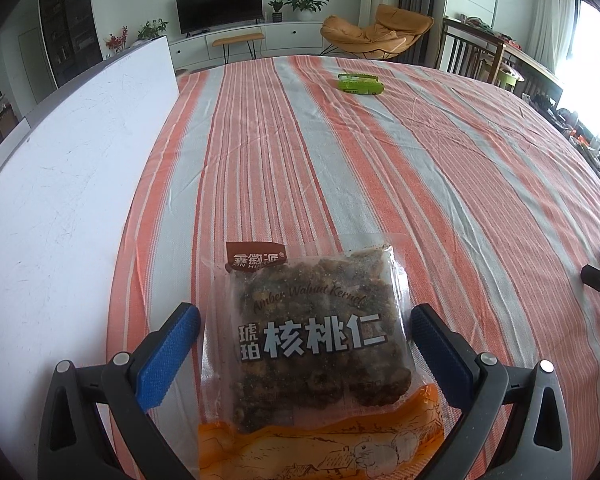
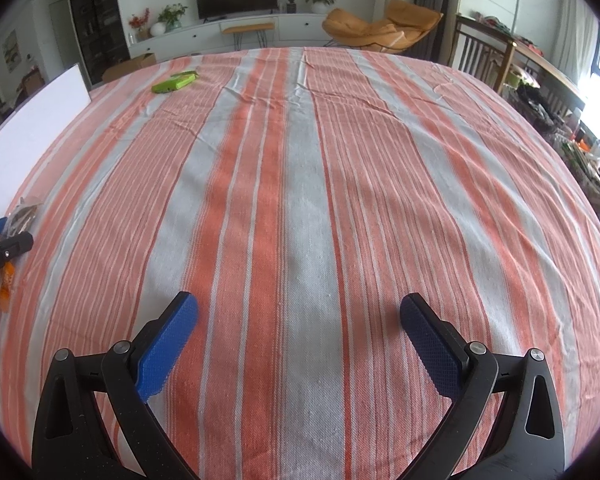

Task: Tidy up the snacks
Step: 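Grasp the green cracker pack with the right tool, then carry the walnut bag with left tool while right carries cracker pack into box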

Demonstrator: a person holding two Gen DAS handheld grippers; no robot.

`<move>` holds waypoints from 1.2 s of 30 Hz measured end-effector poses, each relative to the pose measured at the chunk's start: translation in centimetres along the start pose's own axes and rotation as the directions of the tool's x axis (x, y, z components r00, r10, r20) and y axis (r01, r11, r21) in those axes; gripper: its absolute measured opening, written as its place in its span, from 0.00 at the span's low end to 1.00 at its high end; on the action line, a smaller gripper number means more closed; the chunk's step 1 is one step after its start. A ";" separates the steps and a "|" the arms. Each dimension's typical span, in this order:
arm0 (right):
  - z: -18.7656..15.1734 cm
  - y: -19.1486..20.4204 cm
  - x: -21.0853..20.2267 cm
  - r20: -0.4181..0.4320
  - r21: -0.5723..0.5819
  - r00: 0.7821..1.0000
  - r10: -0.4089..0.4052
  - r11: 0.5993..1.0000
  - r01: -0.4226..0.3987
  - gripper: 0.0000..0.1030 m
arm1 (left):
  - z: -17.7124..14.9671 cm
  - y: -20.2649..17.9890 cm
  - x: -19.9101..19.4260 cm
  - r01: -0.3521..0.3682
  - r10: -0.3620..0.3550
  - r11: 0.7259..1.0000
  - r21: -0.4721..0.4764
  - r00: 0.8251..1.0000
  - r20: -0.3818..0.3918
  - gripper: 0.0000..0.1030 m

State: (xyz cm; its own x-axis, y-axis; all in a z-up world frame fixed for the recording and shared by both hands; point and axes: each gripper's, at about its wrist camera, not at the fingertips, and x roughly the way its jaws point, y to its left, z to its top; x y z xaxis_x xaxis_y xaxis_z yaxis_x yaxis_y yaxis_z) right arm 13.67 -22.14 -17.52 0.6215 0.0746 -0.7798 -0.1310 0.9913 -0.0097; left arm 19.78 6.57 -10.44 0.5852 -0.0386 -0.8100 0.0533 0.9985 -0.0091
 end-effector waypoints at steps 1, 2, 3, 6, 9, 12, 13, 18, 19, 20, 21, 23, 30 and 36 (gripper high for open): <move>0.0 0.0 0.0 -0.001 0.000 1.000 -0.001 1.000 0.001 1.00 | 0.0 0.0 0.0 0.000 0.000 1.000 0.000 1.000 0.000 1.00; 0.1 -0.1 0.1 -0.006 -0.002 1.000 0.005 1.000 -0.005 1.00 | 0.0 0.0 0.0 0.000 0.000 1.000 0.000 1.000 0.000 1.00; 0.3 -0.1 0.2 -0.014 -0.011 1.000 0.014 1.000 -0.014 1.00 | 0.0 0.0 0.0 0.000 0.000 1.000 0.000 1.000 0.000 1.00; 3.4 0.9 1.6 -0.105 -0.080 0.991 0.081 0.993 -0.090 0.98 | 0.0 0.0 0.0 0.000 0.000 1.000 0.000 1.000 0.000 1.00; 8.5 2.9 2.5 -0.066 -0.086 0.985 0.162 0.982 -0.167 0.98 | 0.0 0.0 0.0 0.001 -0.001 1.000 0.000 1.000 0.000 1.00; 14.2 6.0 4.6 -0.020 -0.094 0.970 0.242 0.966 -0.243 0.98 | 0.0 0.0 0.0 0.001 -0.001 1.000 0.000 1.000 0.000 1.00; 16.5 7.3 6.2 -0.026 -0.090 0.966 0.257 0.962 -0.258 0.98 | 0.0 0.0 0.0 0.001 -0.001 1.000 0.000 1.000 0.000 1.00; 23.9 12.2 13.4 -0.048 0.038 0.959 0.279 0.960 -0.277 0.98 | 0.0 0.0 0.0 0.001 -0.001 1.000 0.000 1.000 0.001 1.00; 25.1 13.2 14.9 -0.056 0.071 0.959 0.280 0.959 -0.276 0.98 | 0.0 0.0 0.1 0.000 0.000 1.000 -0.001 1.000 0.001 1.00; 25.9 14.2 16.1 -0.067 0.085 0.959 0.274 0.960 -0.268 0.98 | 0.0 0.0 0.0 0.001 -0.001 1.000 -0.001 1.000 0.001 1.00; 26.4 14.9 17.0 -0.081 0.083 0.961 0.264 0.963 -0.257 0.98 | 0.0 0.0 0.0 0.001 -0.001 1.000 -0.001 1.000 0.001 1.00; 27.2 16.6 18.9 -0.114 0.047 0.972 0.204 0.979 -0.200 0.99 | 0.0 0.0 0.0 0.000 0.000 1.000 0.000 1.000 0.000 1.00; 26.0 17.5 17.8 -0.061 -0.092 0.994 0.086 0.992 -0.092 0.50 | 0.0 0.0 0.0 -0.001 0.001 1.000 -0.001 1.000 0.001 1.00; 21.1 14.7 13.9 -0.093 -0.160 0.987 0.127 0.977 -0.141 0.50 | 0.0 0.0 0.0 -0.001 0.001 1.000 -0.001 1.000 0.001 1.00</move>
State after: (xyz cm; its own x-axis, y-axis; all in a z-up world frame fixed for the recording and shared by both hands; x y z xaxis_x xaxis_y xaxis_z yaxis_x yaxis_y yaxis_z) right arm 36.70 -4.22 -15.31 0.5254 0.1900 -0.8294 -0.3393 0.9407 0.0005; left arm 19.73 6.52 -10.46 0.5862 -0.0381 -0.8092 0.0519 0.9986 -0.0095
